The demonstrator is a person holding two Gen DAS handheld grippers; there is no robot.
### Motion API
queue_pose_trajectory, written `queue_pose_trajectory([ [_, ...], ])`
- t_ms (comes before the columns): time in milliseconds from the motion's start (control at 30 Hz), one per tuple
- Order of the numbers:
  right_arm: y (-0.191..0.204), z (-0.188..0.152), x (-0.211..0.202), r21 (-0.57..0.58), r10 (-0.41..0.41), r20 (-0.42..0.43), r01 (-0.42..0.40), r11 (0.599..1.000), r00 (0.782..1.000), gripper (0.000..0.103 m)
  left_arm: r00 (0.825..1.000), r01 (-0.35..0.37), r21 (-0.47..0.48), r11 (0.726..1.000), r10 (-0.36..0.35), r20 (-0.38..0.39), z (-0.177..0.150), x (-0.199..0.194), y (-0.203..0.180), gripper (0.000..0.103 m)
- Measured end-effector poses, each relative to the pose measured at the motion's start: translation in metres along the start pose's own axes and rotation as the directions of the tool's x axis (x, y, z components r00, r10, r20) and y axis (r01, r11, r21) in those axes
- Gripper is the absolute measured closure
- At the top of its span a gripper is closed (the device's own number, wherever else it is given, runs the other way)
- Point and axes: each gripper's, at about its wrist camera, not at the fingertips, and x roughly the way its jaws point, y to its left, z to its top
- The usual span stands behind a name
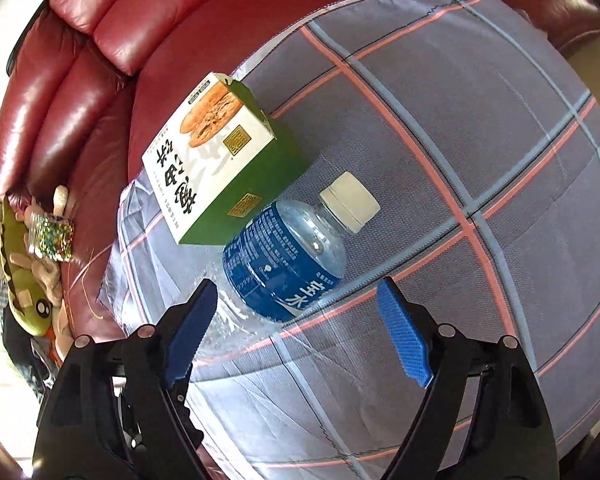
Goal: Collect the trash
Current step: 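Grasp the water bottle with the right gripper while the left approaches the green-white bread box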
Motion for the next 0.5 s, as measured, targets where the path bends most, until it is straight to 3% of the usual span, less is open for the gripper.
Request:
queue_pose_trajectory([
  [167,0.003,0.005,0.02,0.018,0.04,-0.037,-0.039,0.999,0.999,0.024,0.999,0.043,0.024,0.999,-0.043,-0.019,-0.002,0.013,-0.008,0.004],
  [433,0.004,0.0,0.031,-0.09,0.047,-0.084,-0.054,0.994,0.995,0.023,0.993,0.12,0.101,0.988,-0.117,-0.029,-0.013,0.01,-0.035,0.004],
  [467,0.002,-0.001,0.031,-0.105,0.052,-0.084,-0.061,0.993,0.995,0.024,0.992,0.122,0.112,0.986,-0.119,-0.031,-0.015,0.01,-0.039,0.004],
  [500,0.0,-0.001,0.031,-0.125,0.058,-0.092,-0.069,0.99,0.994,0.034,0.993,0.121,0.124,0.985,-0.118,-0.032,-0.017,0.009,-0.043,0.004],
])
